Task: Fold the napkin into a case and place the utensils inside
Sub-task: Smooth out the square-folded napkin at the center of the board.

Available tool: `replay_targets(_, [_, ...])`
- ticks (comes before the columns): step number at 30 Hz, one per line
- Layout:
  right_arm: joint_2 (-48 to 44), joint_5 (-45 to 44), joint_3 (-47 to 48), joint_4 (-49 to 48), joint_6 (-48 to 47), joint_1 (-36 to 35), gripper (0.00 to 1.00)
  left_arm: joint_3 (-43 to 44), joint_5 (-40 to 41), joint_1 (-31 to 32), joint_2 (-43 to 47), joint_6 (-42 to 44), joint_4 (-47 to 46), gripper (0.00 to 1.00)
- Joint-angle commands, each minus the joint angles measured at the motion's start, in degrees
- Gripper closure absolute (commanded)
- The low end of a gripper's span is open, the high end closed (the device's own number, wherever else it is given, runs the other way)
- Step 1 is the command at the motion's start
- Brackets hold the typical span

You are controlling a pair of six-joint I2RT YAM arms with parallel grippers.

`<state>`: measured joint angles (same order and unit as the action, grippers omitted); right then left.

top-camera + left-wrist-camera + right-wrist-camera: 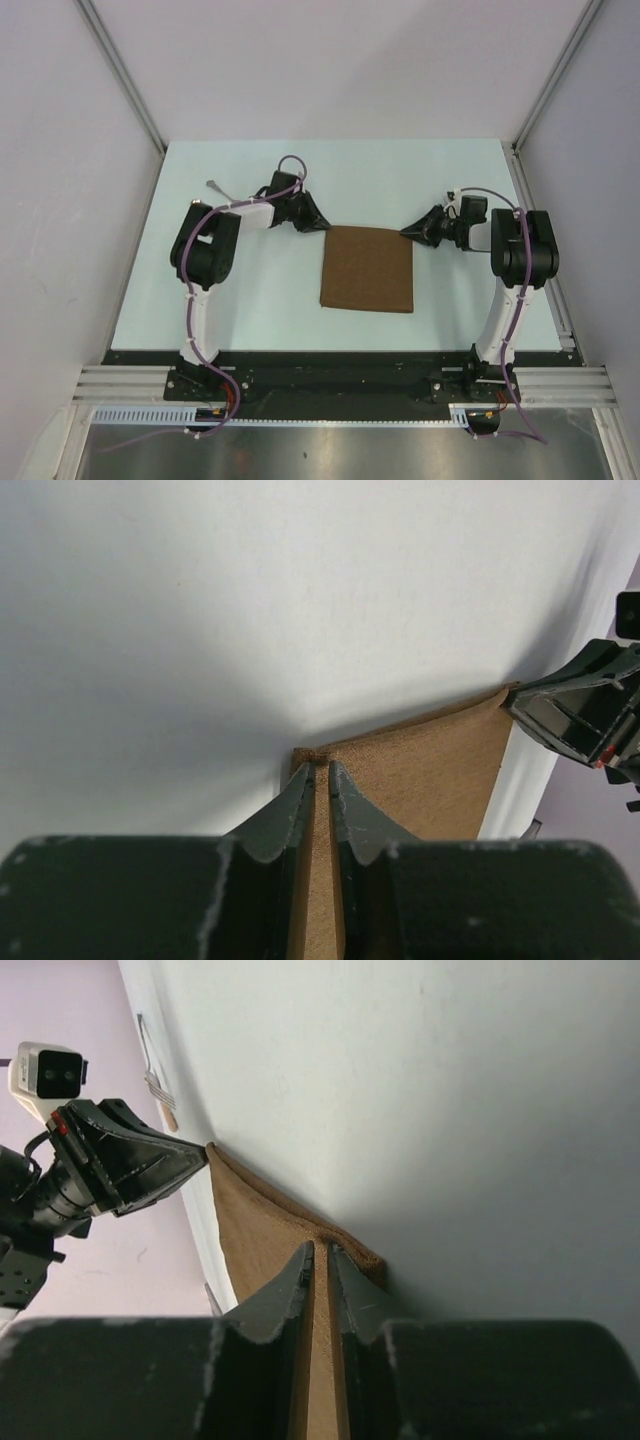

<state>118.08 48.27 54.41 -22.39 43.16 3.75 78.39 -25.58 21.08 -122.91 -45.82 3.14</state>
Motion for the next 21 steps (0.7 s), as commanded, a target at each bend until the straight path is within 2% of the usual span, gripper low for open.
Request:
replay_targets(1, [-2.94,-3.97,3.50,7.96,-7.45,0.65,0.82,2.11,6.58,-0.34,0.03,4.68,7.14,0.83])
replay_targets(4, [-8.38,-8.35,6.57,19.02,-12.29,0.47,0.76,4.57,8.26,-0.34,1.79,6.70,10.21,0.80])
replay_targets(5, [-10.40,-12.89,7.45,27.06,-16.14,0.12,0.74,5.10,9.14,-0.34,3.45,6.97,12.05,0.78])
replay_targets(7, [-16.11,-18.10,9.48,33.87,-18.89,-1.63,0.71,6.33,9.59,-0.34,5.92,7.15,13.99,0.72])
replay_targets(8, [-17.78,-23.52,9.92,40.08,-20.90,-2.68,0.68,6.42,9.67,-0.34,9.32,6.89,15.13,0.65])
replay_targets(11, [-23.50,-33.02,9.31,49.68,-21.54,-7.08,0.55,4.06,8.19,-0.34,17.23,5.92,14.27,0.56])
replay_targets(15, [-31.40,-31.84,1.33,54.12,-19.35,-9.28,0.48,-3.92,3.89,0.36,27.34,4.43,11.11,0.49])
replay_targets(21, [-48.45,-29.55,-14.32,53.77,-15.48,-10.52,0.41,-16.05,0.19,5.18,37.56,3.73,6.45,0.48])
